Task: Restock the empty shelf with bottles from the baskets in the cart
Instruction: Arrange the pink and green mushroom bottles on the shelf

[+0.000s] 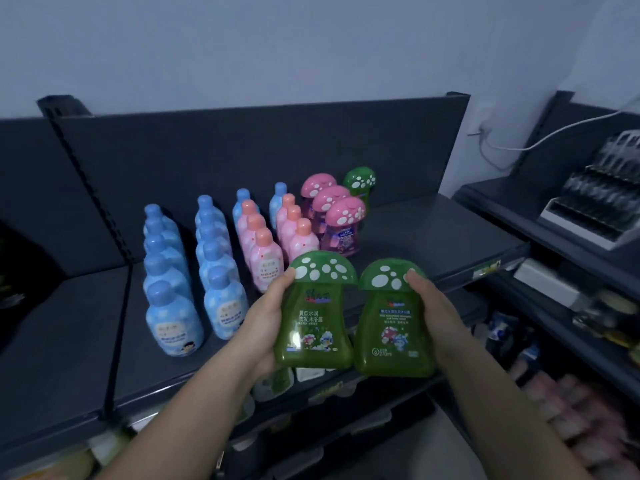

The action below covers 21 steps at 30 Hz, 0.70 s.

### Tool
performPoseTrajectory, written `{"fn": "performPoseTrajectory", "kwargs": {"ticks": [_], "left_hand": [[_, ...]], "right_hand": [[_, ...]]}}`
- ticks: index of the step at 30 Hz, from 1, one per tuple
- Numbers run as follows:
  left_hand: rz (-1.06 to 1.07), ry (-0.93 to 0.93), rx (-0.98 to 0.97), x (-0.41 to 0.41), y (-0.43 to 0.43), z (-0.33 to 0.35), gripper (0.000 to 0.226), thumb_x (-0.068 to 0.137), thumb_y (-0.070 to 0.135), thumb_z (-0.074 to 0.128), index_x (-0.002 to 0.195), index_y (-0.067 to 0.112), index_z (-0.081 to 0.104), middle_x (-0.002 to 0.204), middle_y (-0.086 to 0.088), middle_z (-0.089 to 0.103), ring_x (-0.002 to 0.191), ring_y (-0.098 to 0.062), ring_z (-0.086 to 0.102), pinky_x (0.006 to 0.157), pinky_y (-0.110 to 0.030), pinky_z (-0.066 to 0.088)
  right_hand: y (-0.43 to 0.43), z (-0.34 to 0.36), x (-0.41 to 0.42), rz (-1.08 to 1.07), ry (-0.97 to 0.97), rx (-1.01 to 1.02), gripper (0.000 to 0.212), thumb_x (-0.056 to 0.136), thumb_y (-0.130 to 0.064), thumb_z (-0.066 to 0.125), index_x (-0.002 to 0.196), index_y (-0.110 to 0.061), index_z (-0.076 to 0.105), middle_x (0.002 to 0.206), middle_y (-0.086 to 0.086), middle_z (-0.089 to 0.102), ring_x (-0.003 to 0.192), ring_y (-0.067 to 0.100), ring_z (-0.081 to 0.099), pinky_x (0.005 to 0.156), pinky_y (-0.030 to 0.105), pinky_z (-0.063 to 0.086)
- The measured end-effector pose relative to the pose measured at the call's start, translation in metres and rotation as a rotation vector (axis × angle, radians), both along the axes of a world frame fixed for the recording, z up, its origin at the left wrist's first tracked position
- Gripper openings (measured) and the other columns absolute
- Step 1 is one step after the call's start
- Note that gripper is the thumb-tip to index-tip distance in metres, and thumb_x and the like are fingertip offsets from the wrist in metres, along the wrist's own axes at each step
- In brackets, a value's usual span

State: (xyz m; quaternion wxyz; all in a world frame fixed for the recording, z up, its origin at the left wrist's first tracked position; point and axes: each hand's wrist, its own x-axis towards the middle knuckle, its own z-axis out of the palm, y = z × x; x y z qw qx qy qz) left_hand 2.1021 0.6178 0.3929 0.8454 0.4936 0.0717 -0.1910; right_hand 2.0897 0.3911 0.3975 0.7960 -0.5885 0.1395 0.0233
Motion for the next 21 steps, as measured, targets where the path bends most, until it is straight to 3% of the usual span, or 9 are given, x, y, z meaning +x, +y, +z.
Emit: {"fn": "performPoseTrajectory", "kwargs": {"ticks": [4, 10, 14, 17, 21], "left_hand": [[0.043, -0.023, -0.002, 0.019, -0.023, -0.005, 0.054, 0.079, 0.053, 0.061, 0.114, 0.013, 0.07, 0.109, -0.02, 0.071, 0.093, -0.034, 0.07, 0.078, -0.044, 0.056], [0.077, -0.098, 0.024, 0.057, -0.079, -0.002, 0.053, 0.086, 0.051, 0.057, 0.126, 0.017, 0.063, 0.114, -0.017, 0.071, 0.102, -0.034, 0.069, 0.086, -0.047, 0.055], [0.145, -0.107, 0.019, 0.082, -0.117, 0.004, 0.047, 0.089, 0.047, 0.056, 0.124, 0.017, 0.062, 0.113, -0.016, 0.071, 0.1, -0.033, 0.07, 0.083, -0.047, 0.058], [0.202, -0.111, 0.01, 0.097, -0.142, 0.003, 0.05, 0.088, 0.046, 0.057, 0.128, 0.016, 0.059, 0.118, -0.018, 0.068, 0.104, -0.034, 0.068, 0.086, -0.048, 0.056], [0.293, -0.095, 0.0, 0.109, -0.166, 0.001, 0.049, 0.089, 0.043, 0.056, 0.128, 0.013, 0.057, 0.118, -0.019, 0.068, 0.098, -0.032, 0.069, 0.082, -0.046, 0.058]], "right_hand": [[-0.022, -0.002, 0.027, 0.04, 0.001, 0.0, 0.031, 0.094, -0.036, 0.057, 0.097, -0.009, 0.071, 0.085, 0.016, 0.074, 0.071, 0.027, 0.072, 0.066, 0.037, 0.058], [-0.077, 0.008, 0.086, 0.122, -0.029, -0.041, 0.027, 0.096, -0.033, 0.056, 0.09, -0.01, 0.071, 0.074, 0.01, 0.075, 0.06, 0.021, 0.071, 0.054, 0.029, 0.057], [-0.115, 0.011, 0.128, 0.185, -0.055, -0.042, 0.027, 0.095, -0.032, 0.057, 0.088, -0.011, 0.071, 0.079, 0.012, 0.075, 0.064, 0.023, 0.071, 0.064, 0.034, 0.058], [-0.138, 0.01, 0.155, 0.249, -0.05, -0.05, 0.026, 0.094, -0.031, 0.057, 0.091, -0.009, 0.07, 0.076, 0.012, 0.074, 0.063, 0.024, 0.071, 0.06, 0.034, 0.059], [-0.157, 0.008, 0.186, 0.344, -0.072, -0.069, 0.045, 0.071, -0.042, 0.071, 0.101, -0.008, 0.07, 0.086, 0.015, 0.074, 0.072, 0.027, 0.071, 0.068, 0.039, 0.057]]}}
